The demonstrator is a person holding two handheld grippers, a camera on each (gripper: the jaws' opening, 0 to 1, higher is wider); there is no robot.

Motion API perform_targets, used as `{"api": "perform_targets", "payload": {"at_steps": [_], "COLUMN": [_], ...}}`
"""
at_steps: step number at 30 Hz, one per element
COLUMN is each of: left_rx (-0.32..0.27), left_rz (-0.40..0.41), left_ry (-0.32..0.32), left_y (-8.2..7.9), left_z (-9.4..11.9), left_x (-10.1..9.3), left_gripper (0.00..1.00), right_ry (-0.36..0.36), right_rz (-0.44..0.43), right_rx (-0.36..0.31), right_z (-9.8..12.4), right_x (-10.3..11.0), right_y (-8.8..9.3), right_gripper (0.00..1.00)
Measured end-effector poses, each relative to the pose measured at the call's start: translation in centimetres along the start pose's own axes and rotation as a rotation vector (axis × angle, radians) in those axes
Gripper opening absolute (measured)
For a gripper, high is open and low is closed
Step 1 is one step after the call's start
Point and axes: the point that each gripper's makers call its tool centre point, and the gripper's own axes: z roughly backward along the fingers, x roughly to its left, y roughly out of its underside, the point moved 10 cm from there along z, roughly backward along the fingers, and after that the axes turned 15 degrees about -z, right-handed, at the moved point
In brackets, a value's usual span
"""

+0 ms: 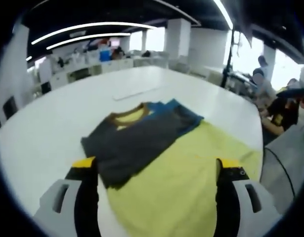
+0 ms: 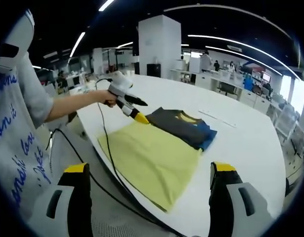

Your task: Fold the garment on the visible template until the final outline fits inside the template.

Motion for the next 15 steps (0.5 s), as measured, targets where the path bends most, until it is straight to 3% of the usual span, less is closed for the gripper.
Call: {"api": "perform_targets", "payload": {"at_steps": [9, 15], "left_rx": [-0.027, -0.012], "left_rz": [-0.025, -0.062], "left_ry": [0.058, 0.070], "left_y": [-1.0, -1.8], "left_z": [1.8, 3.3], "left_x": [-0.5, -0.9], "left_gripper": [0.99, 1.00], "right_ry": [0.003, 0.005], "right_rz": [0.003, 0.005], "right_rx": [-0.004, -0.005], "right_z": [0.2, 0.3], "right_x": [0.0, 0.0], "right_y": [0.1, 0.2], "right_gripper": [1.00, 1.00]}}
